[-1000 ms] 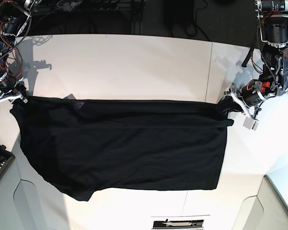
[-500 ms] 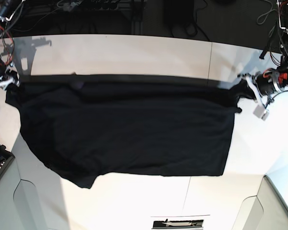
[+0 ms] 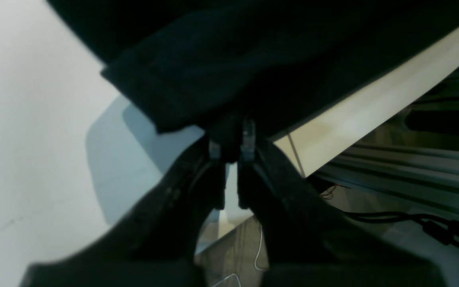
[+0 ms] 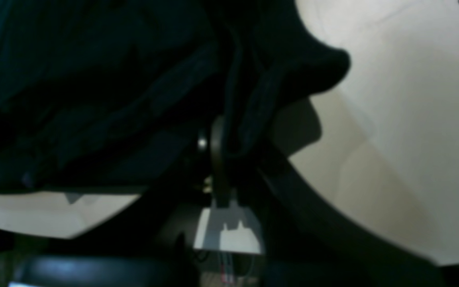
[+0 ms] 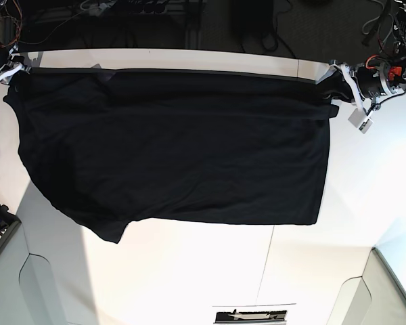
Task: Layout the t-shirt on the table in an organized manner, then fold the t-shirt properly
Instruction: 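Lower the folded edge with both grippers and release it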
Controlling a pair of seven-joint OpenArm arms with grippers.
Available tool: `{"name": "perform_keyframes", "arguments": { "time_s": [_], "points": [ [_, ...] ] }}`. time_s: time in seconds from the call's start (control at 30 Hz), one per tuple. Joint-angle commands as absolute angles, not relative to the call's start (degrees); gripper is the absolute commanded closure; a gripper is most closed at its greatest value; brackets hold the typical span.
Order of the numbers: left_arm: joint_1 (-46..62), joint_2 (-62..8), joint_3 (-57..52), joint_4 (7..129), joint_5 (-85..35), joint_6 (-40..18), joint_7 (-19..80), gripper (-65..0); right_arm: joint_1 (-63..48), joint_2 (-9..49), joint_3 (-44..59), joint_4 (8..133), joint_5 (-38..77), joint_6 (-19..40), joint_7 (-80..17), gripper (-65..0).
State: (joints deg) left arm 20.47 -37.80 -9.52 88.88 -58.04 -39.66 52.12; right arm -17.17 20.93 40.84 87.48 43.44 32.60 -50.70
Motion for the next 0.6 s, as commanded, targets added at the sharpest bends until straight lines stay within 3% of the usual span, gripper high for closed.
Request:
{"name": "perform_keyframes", "arguments": {
  "time_s": [0.0,0.07,0.2,0.23,0.3,0.37,0.4,0.57],
  "points": [
    [20.23,-39.07,-10.24,89.73,-58.94,-40.00,51.99,0.0,-16.99,22.20,41.30,88.51,43.35,32.77,-49.63,0.0],
    [20.21,-39.07,-10.24,89.73,-58.92,-40.00,53.08,0.0,-16.99,22.24,41.32,88.51,42.17,32.71,-49.58,0.0],
    [20.23,-39.07,-10.24,89.73,-58.94,-40.00,53.45,-16.4,-16.99,22.22,41.36,88.51,42.00,32.73,-49.52,0.0],
    [20.23,-39.07,-10.24,89.73,-58.94,-40.00,53.43,-19.8,-16.99,22.22,41.36,88.51,42.00,32.73,-49.52,-4.8],
    [20.21,-39.07,-10.35,89.73,-58.96,-40.00,53.43,-24.2,-16.84,22.24,41.36,88.51,42.02,32.71,-49.47,-26.4],
    [20.21,-39.09,-11.22,89.73,-59.70,-40.00,53.58,-24.6,-16.80,22.68,41.41,88.60,42.70,32.60,-49.10,-40.2],
    [20.18,-39.09,-12.08,89.82,-60.64,-40.00,54.24,-24.6,-16.69,23.20,41.41,88.71,42.85,32.60,-48.58,-42.9],
    [20.21,-40.12,-17.04,92.20,-66.76,-40.00,59.59,-24.6,-16.05,27.18,43.07,90.00,42.52,32.58,-45.65,-43.3]
  ]
}}
